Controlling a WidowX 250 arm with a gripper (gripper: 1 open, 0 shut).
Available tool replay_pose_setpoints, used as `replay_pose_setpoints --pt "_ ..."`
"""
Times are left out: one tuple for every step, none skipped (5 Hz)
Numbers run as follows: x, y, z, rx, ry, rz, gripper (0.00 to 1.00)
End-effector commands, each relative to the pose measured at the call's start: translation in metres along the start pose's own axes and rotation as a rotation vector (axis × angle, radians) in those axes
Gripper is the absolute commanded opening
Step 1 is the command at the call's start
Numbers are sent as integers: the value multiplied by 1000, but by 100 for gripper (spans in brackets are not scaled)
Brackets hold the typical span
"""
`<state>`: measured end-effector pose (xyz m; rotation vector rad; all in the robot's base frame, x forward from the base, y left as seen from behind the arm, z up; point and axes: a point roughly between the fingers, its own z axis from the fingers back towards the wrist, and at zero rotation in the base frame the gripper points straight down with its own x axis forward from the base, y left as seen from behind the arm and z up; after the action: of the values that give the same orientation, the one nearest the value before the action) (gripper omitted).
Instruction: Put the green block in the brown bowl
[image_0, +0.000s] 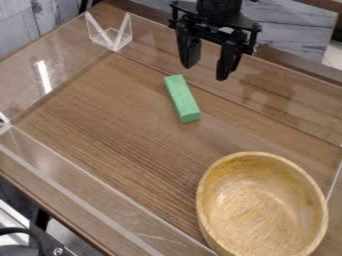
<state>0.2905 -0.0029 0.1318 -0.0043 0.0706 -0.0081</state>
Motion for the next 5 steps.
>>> replay_pose_setpoints --pt "-1 8 -13 -23 2 249 100" --pt "-6 26 -37 -49 9 498 100" --pt "-3 33 -50 -70 -14 621 100" --pt "4 29 -52 -80 -26 638 100" --pt "8 28 -53 -88 -32 639 100"
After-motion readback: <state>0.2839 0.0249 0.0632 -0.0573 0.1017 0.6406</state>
